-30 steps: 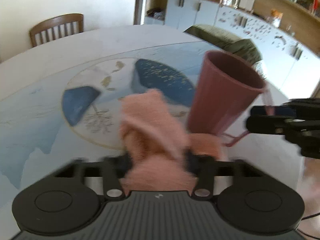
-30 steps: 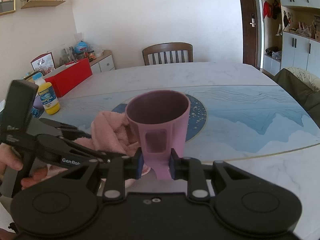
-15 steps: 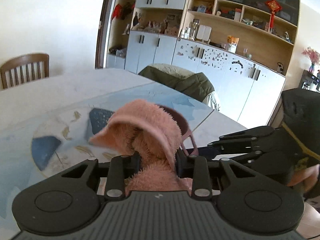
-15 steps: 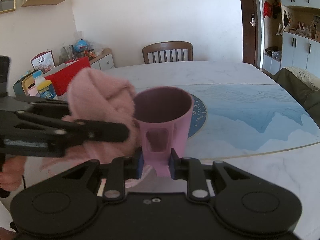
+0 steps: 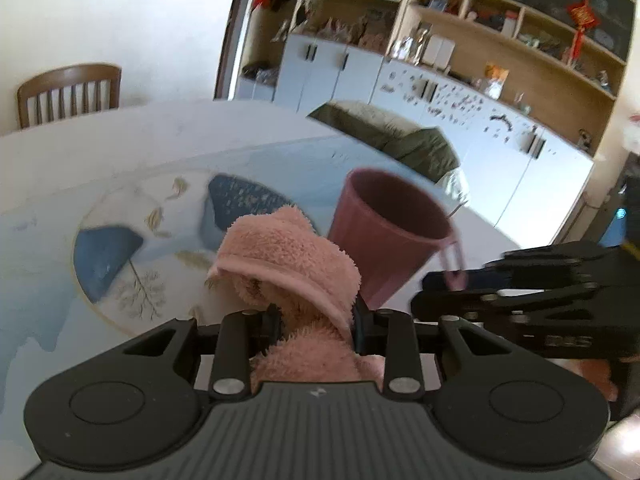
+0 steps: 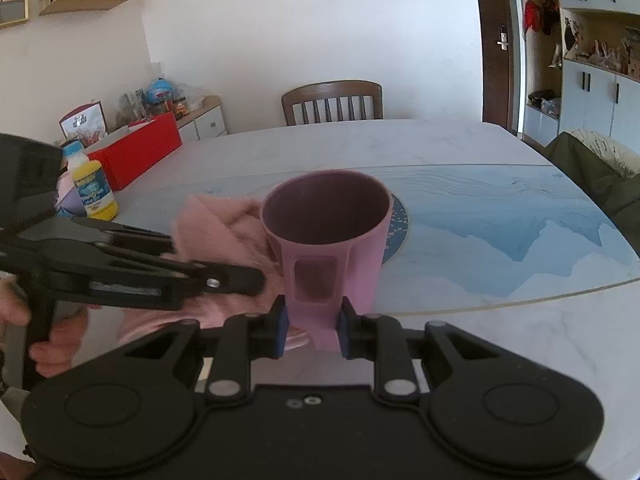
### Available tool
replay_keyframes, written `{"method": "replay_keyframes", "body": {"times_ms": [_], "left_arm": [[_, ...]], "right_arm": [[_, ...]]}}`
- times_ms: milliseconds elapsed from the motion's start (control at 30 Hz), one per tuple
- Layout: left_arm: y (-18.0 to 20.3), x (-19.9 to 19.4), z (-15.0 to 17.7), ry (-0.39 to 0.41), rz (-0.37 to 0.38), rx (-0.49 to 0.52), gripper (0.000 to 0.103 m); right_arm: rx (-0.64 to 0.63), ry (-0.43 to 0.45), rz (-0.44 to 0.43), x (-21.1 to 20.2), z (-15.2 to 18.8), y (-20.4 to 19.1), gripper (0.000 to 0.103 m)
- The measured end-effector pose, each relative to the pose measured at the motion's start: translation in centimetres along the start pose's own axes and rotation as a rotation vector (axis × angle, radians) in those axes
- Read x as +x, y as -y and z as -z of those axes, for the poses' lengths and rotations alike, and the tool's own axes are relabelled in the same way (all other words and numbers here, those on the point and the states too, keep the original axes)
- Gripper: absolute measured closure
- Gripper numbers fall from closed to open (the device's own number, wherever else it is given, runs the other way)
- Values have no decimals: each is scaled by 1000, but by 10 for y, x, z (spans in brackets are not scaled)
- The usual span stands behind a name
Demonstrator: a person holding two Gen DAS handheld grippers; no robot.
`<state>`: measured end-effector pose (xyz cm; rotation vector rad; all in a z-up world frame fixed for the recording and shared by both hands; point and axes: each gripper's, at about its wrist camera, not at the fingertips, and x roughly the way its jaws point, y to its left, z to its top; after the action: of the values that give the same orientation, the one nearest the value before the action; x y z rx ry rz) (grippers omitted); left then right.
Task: Clean container
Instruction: 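Lift the pink towel with the left gripper while the right gripper holds the cup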
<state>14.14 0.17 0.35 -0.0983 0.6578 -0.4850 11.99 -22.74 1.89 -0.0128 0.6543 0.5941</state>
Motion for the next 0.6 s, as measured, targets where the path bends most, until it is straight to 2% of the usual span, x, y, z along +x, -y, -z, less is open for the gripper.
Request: {"method": "replay_keyframes", "body": {"times_ms": [100, 233, 333, 600], "left_arm": [[6, -20, -5, 42, 68, 2, 73], [19, -31, -12, 65, 112, 24, 72], [22, -20, -14, 58, 110, 35, 72], [2, 15, -13, 11, 58, -32, 72]], "right_arm": [[5, 1, -4, 0, 1, 1, 80], [9, 2, -8, 1, -1, 2, 80], [10, 5, -11, 1, -1, 2, 80], [17, 10, -10, 0, -2, 3, 80]]}}
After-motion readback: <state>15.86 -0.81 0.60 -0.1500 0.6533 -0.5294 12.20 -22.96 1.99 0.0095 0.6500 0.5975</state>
